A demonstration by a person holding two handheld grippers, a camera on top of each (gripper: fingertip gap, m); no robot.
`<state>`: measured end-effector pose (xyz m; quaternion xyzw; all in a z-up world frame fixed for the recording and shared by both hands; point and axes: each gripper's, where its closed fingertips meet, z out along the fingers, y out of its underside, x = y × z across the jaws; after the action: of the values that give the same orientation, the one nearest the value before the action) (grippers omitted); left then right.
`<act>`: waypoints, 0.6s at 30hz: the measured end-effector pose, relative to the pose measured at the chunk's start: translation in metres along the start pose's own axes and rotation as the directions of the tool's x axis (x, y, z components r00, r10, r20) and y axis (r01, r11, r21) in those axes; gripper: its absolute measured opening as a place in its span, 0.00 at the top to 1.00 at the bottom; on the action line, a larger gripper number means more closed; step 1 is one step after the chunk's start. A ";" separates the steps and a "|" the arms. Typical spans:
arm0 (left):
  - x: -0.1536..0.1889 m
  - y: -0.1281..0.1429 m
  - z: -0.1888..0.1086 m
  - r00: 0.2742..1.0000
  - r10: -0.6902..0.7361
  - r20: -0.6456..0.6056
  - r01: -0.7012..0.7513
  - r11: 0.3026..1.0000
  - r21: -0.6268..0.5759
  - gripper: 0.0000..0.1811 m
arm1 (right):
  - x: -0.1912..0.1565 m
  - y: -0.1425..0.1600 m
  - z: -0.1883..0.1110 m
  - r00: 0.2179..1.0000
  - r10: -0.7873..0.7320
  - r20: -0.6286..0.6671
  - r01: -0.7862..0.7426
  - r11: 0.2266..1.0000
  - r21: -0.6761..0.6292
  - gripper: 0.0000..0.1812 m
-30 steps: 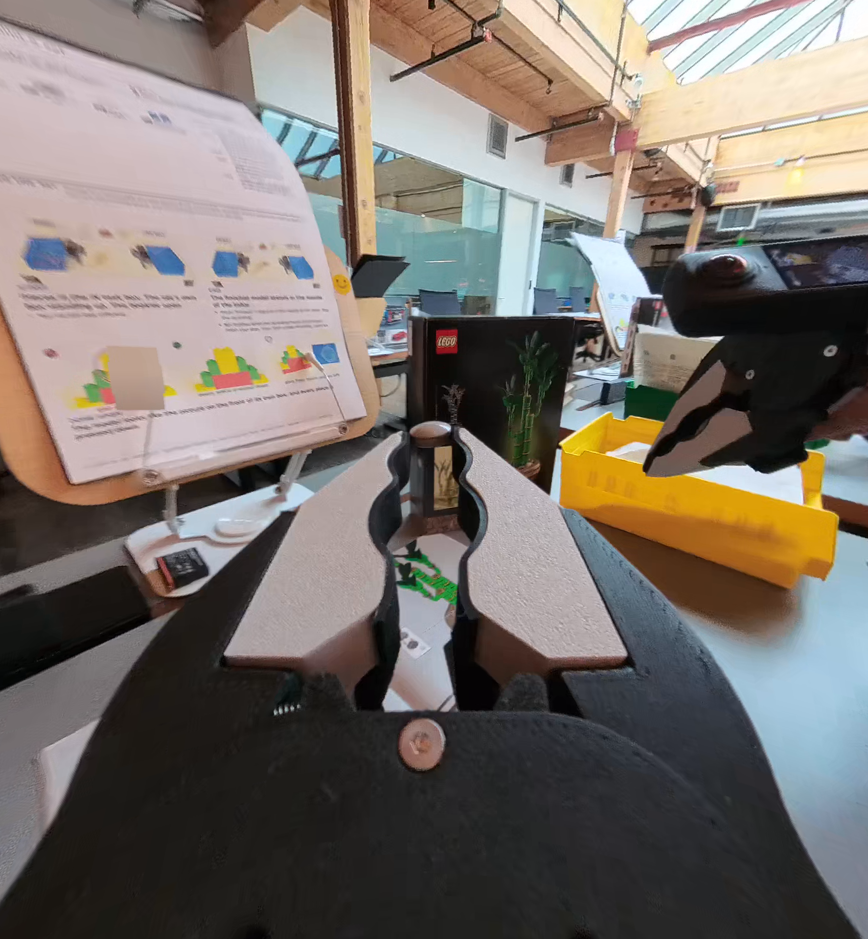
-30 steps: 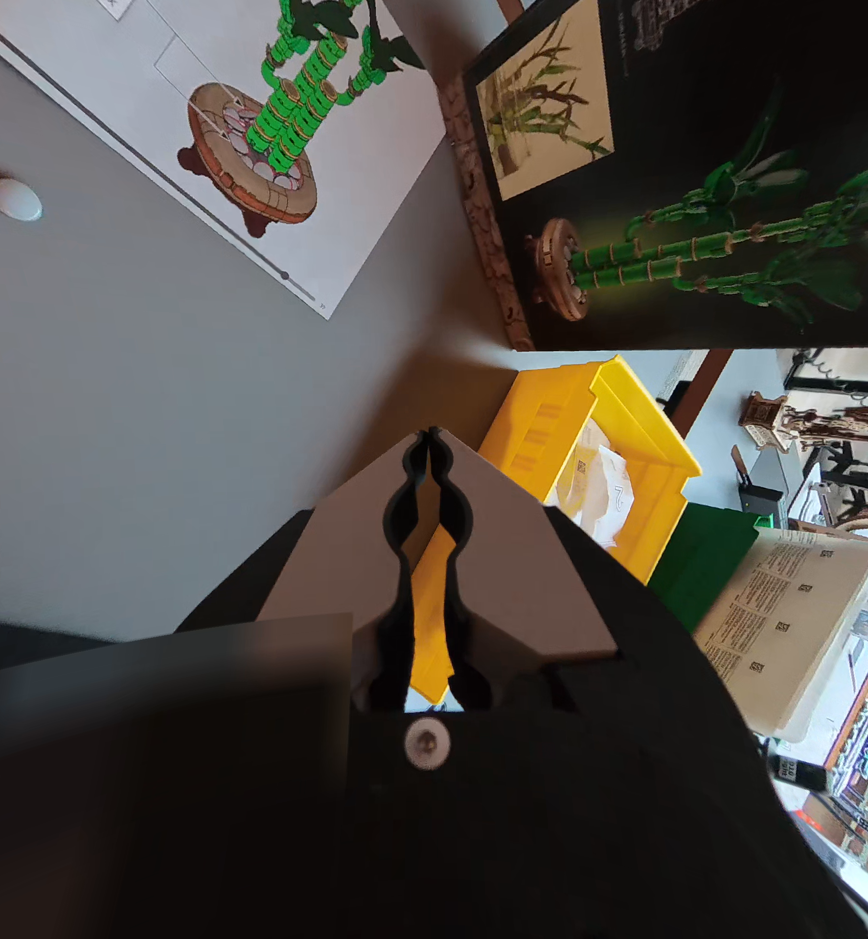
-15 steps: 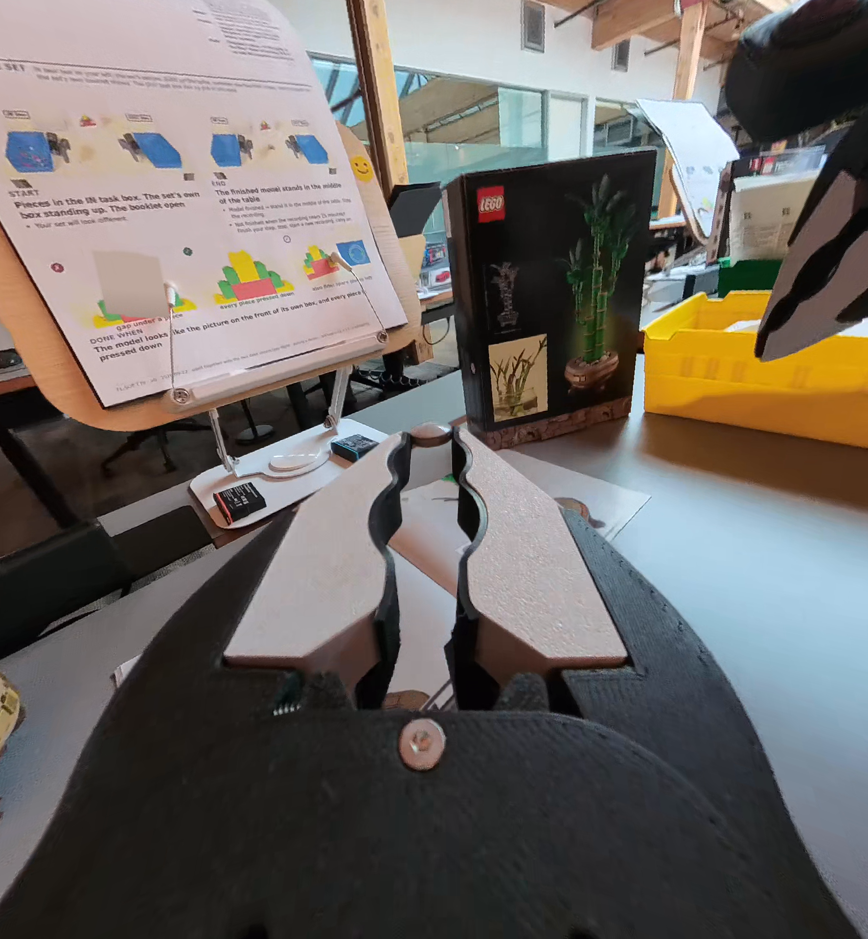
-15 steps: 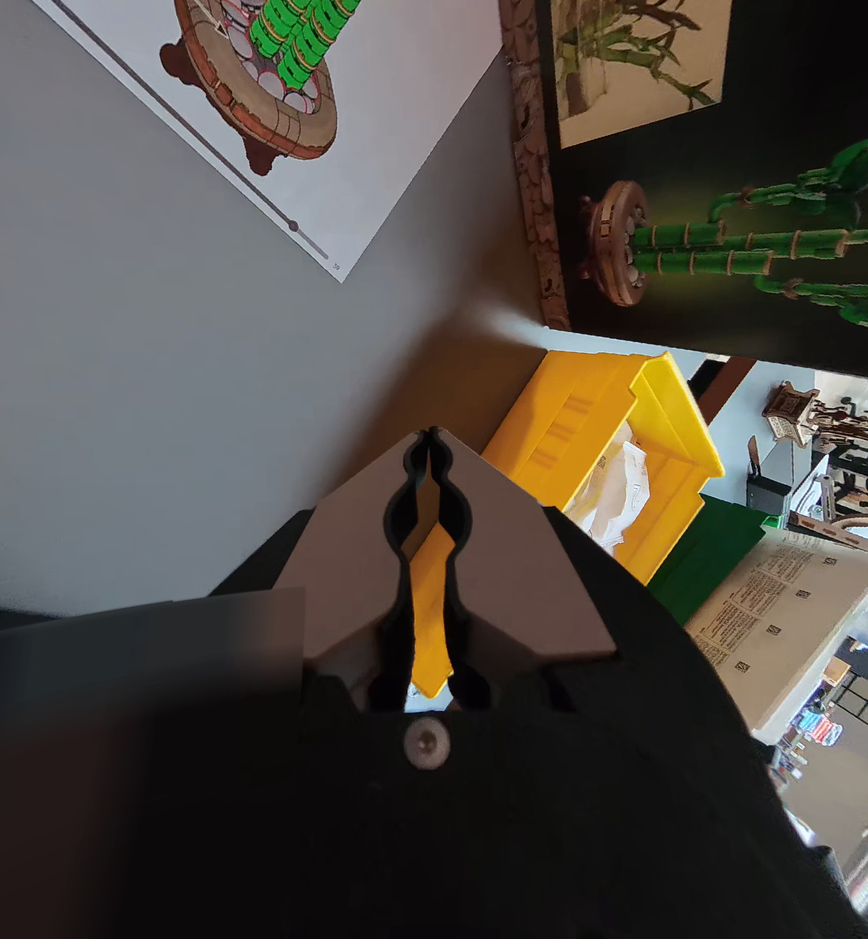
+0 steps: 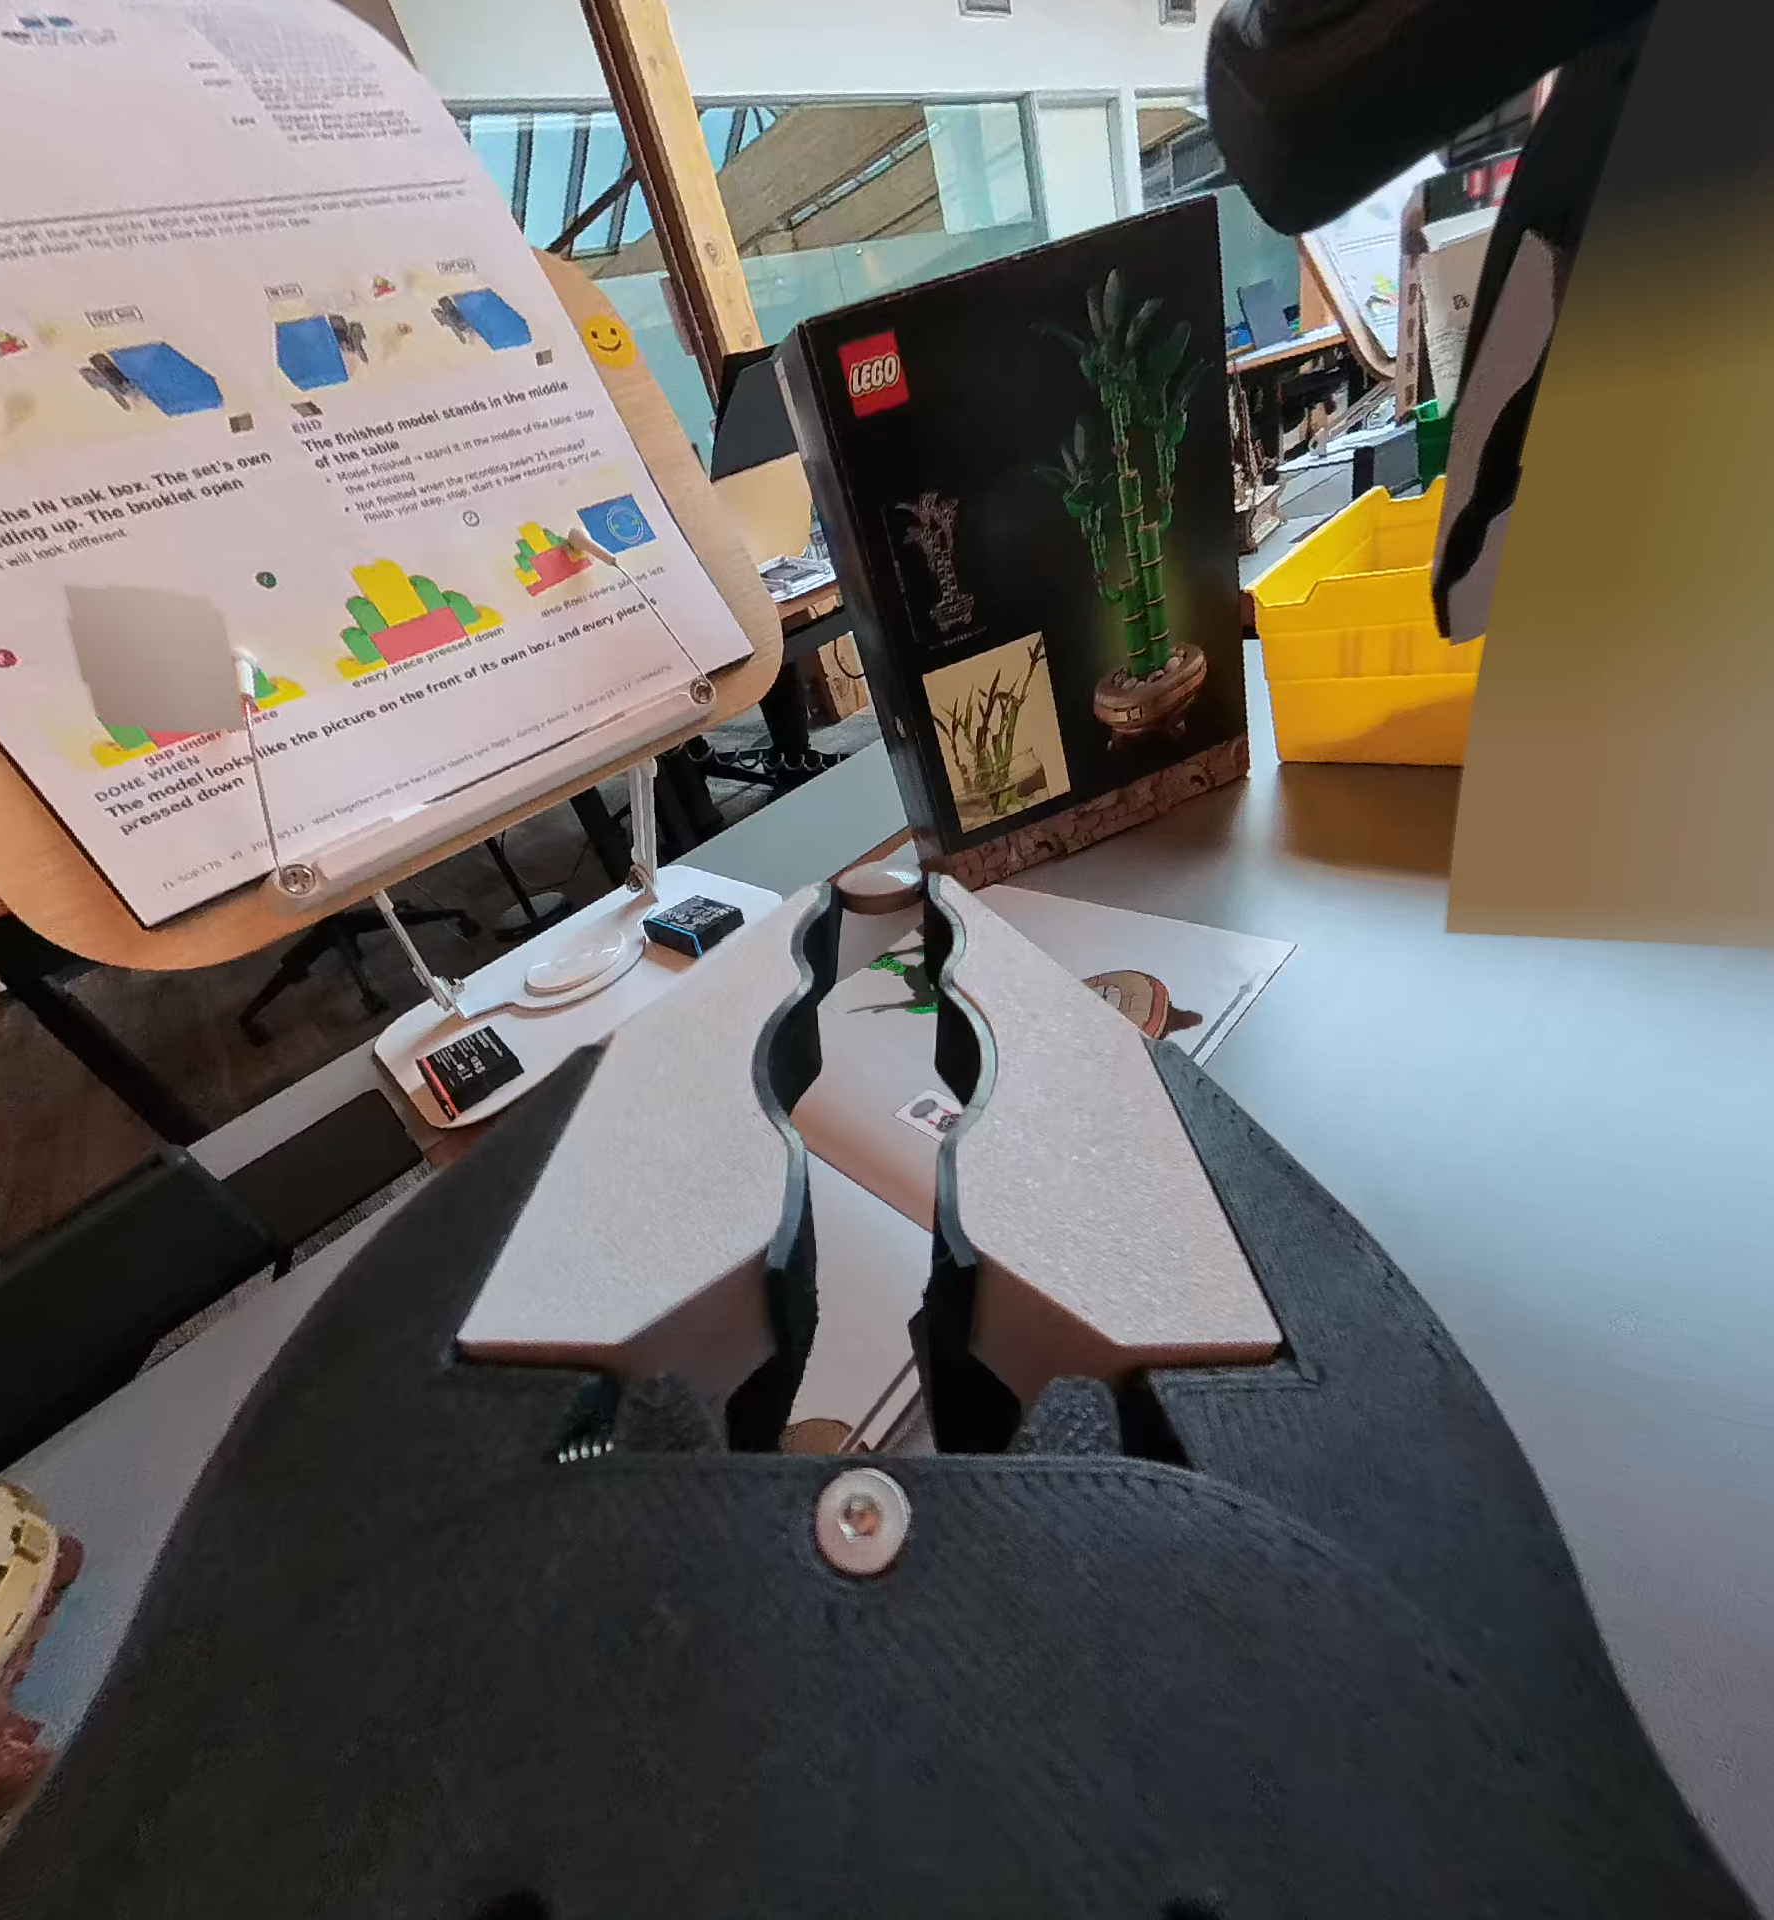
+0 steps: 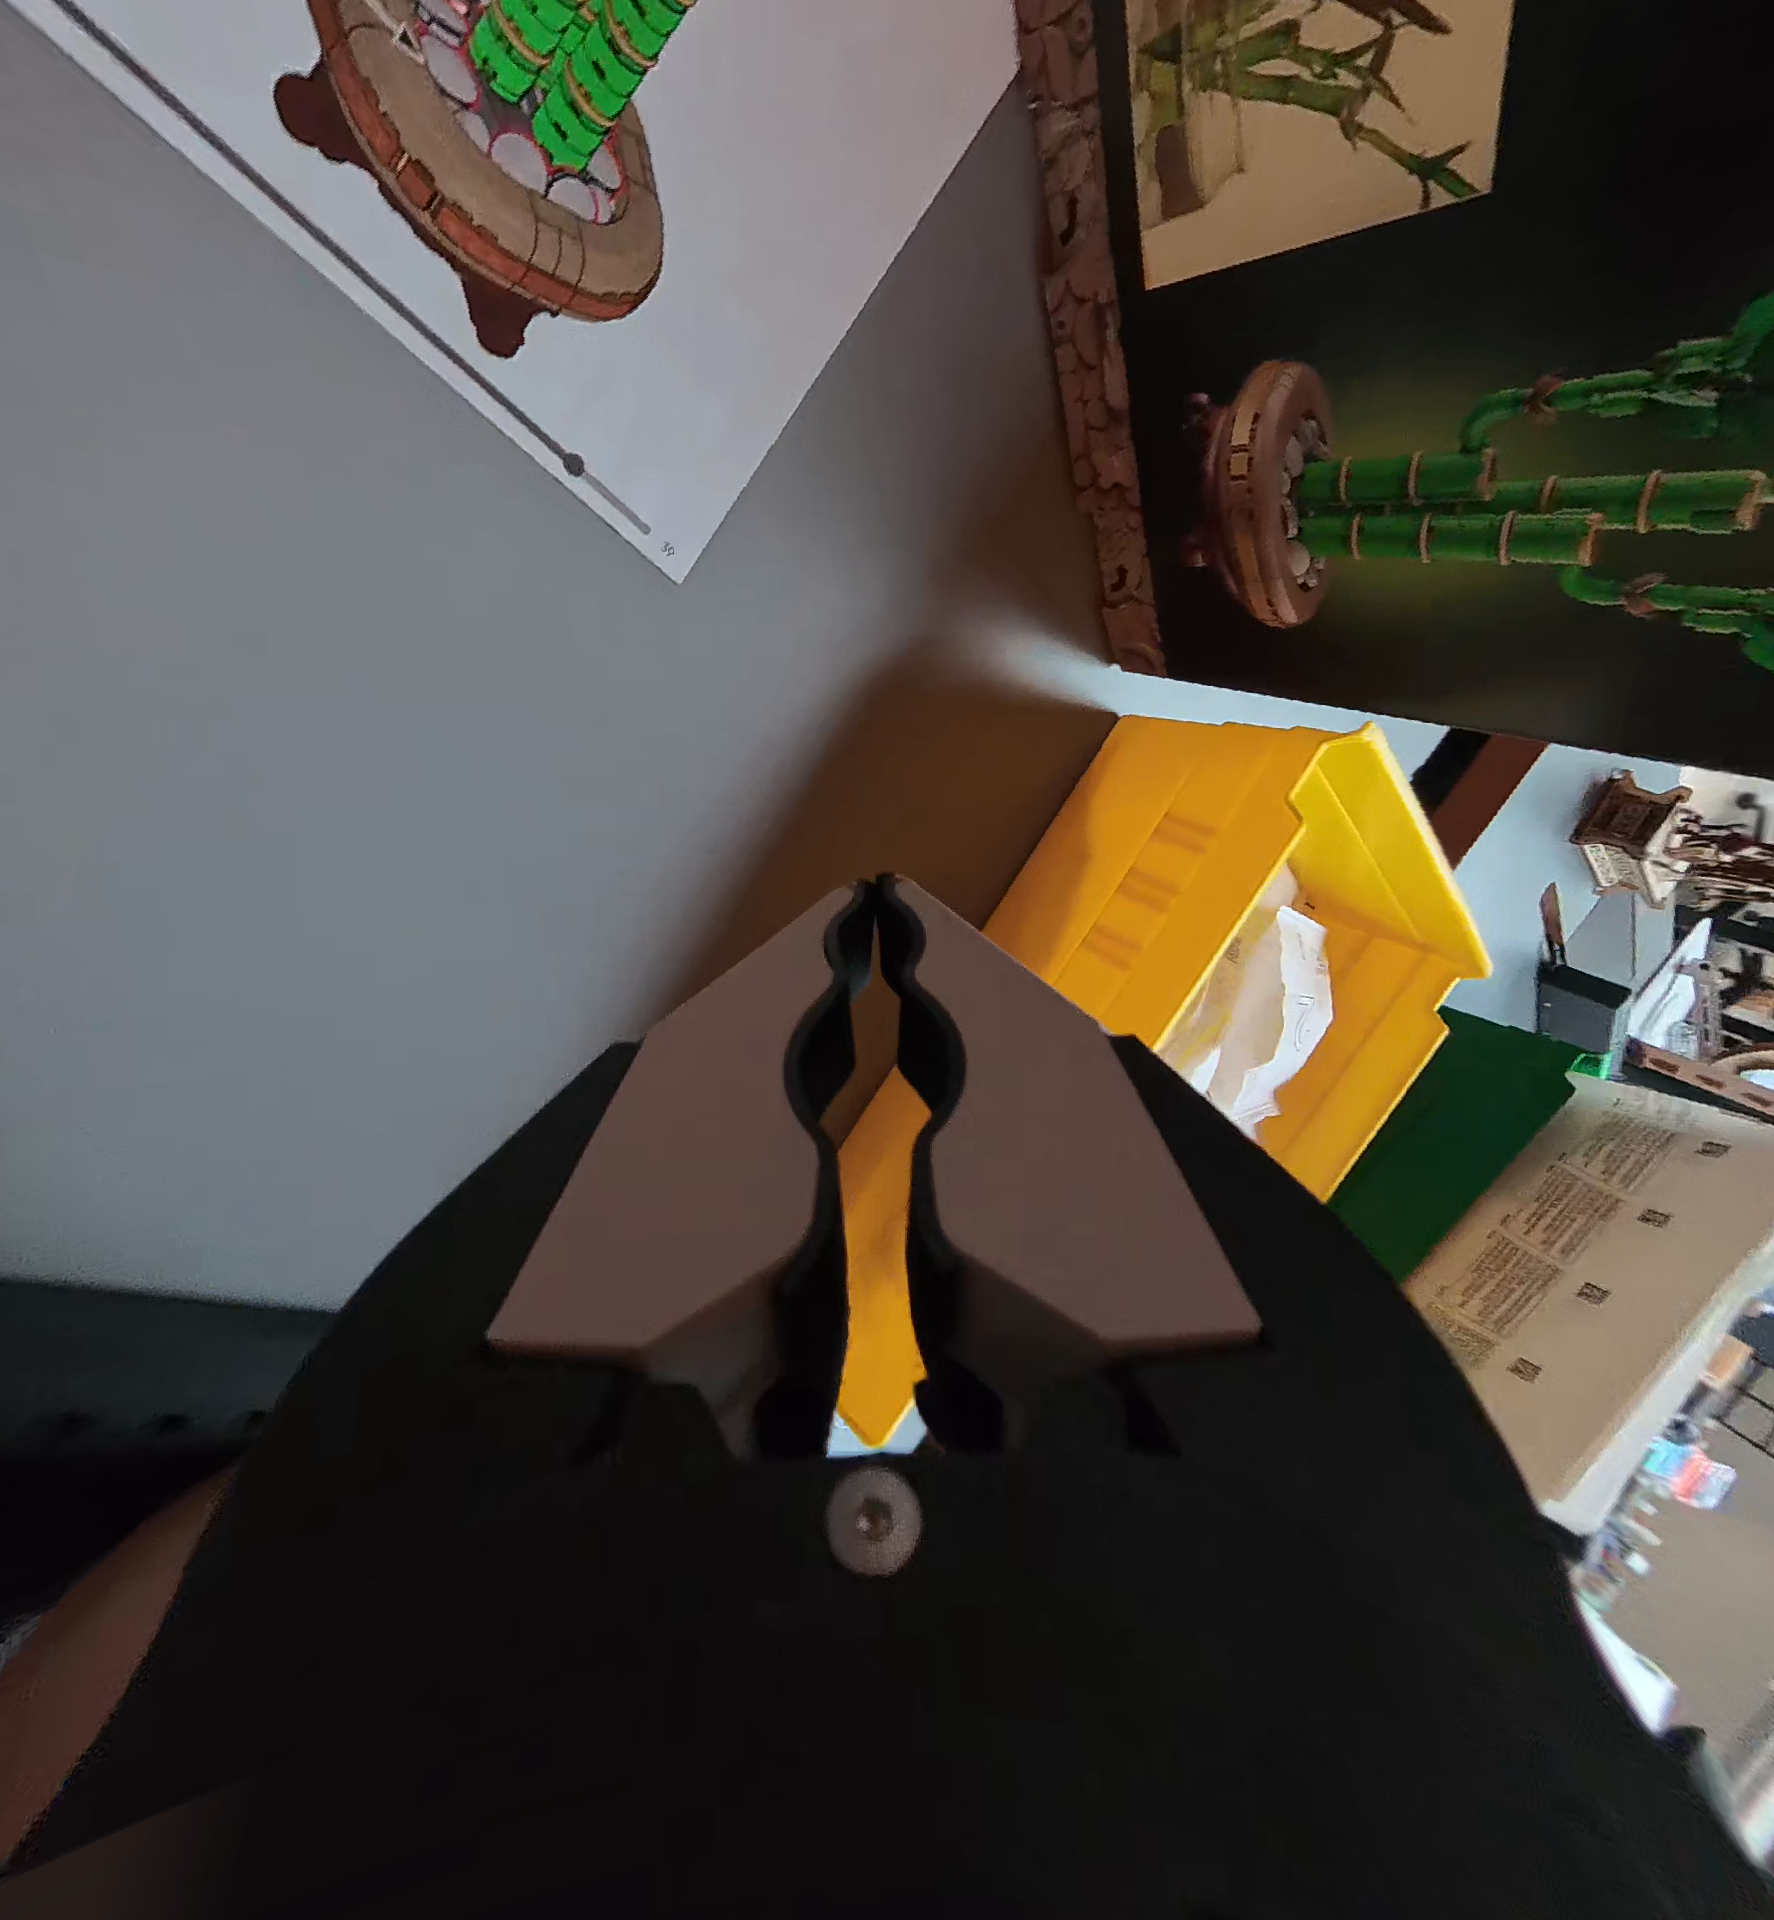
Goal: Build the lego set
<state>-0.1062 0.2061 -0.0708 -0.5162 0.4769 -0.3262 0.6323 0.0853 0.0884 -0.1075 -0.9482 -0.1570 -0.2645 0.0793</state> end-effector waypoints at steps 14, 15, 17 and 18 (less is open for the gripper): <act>0.003 -0.012 -0.006 0.997 0.074 0.013 -0.074 0.996 0.047 0.92 | 0.015 -0.045 0.009 0.976 0.146 0.160 -0.173 0.969 0.174 1.00; 0.003 -0.013 -0.007 0.997 0.076 0.015 -0.076 0.996 0.053 0.93 | 0.015 -0.049 0.009 0.974 0.151 0.167 -0.181 0.967 0.182 1.00; 0.003 -0.017 -0.008 0.997 0.077 0.017 -0.078 0.995 0.067 0.93 | 0.014 -0.057 0.009 0.971 0.157 0.181 -0.193 0.960 0.202 1.00; 0.003 -0.018 -0.009 0.997 0.080 0.017 -0.081 0.994 0.072 0.93 | 0.013 -0.062 0.009 0.968 0.162 0.192 -0.203 0.956 0.214 1.00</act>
<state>-0.1123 0.1954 -0.0545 -0.4754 0.4806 -0.3137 0.6668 0.0794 0.1516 -0.1037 -0.9622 -0.1046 -0.1529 0.1995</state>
